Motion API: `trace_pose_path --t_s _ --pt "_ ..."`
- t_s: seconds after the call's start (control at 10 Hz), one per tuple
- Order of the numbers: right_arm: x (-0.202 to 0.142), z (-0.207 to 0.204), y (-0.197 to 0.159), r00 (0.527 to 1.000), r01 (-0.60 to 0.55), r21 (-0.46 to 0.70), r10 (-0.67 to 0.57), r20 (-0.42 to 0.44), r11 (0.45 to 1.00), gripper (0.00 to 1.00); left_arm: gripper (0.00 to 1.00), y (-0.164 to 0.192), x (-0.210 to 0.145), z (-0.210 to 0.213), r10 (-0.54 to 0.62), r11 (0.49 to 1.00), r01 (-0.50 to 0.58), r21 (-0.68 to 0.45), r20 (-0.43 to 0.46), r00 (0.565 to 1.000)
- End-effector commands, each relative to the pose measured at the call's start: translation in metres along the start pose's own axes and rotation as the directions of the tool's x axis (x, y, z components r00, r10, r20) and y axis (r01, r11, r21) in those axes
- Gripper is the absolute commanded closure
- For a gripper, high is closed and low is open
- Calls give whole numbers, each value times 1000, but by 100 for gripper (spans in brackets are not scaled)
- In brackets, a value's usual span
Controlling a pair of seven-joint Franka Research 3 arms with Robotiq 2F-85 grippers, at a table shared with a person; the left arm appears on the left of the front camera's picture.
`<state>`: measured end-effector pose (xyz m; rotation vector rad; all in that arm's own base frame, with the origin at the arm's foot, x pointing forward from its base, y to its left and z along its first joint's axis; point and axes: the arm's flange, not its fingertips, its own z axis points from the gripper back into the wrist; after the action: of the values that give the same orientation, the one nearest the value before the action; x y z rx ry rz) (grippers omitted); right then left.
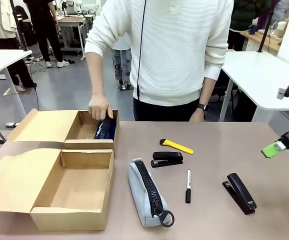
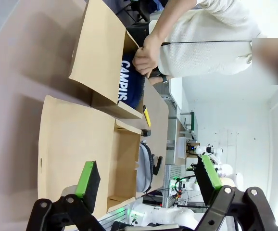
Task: Place items inside the box.
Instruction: Pick up a Pencil pouch or Stapler and place it inside the Mailer Box closest to the robot.
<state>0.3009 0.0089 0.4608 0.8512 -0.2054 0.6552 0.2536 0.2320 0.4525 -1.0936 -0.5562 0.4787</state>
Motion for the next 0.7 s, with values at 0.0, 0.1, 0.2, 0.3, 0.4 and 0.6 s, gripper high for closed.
trace_pose_path --t_s 0.0,0.1,0.2,0.3,0.4,0.6 --pt "5 -5 1 1000 -8 -21 8 -9 1000 0 0 0 0 0 -16 1000 17 -23 9 1000" --pt "20 -29 3 946 -266 33 268 -184 963 0 0 0 0 0 -16 1000 17 -23 9 1000" --pt "46 -59 -5 908 -358 7 350 -228 934 0 0 0 0 0 -16 1000 17 -23 9 1000" --pt "81 -90 -15 872 -447 -33 428 -237 894 0 0 0 0 0 -16 1000 17 -23 9 1000" --pt "114 -120 -26 849 -518 -137 489 -199 844 0 0 0 0 0 -16 1000 17 -23 9 1000" --pt "149 -189 -37 728 -680 -185 623 -287 709 0 0 0 0 0 -16 1000 17 -23 9 1000"
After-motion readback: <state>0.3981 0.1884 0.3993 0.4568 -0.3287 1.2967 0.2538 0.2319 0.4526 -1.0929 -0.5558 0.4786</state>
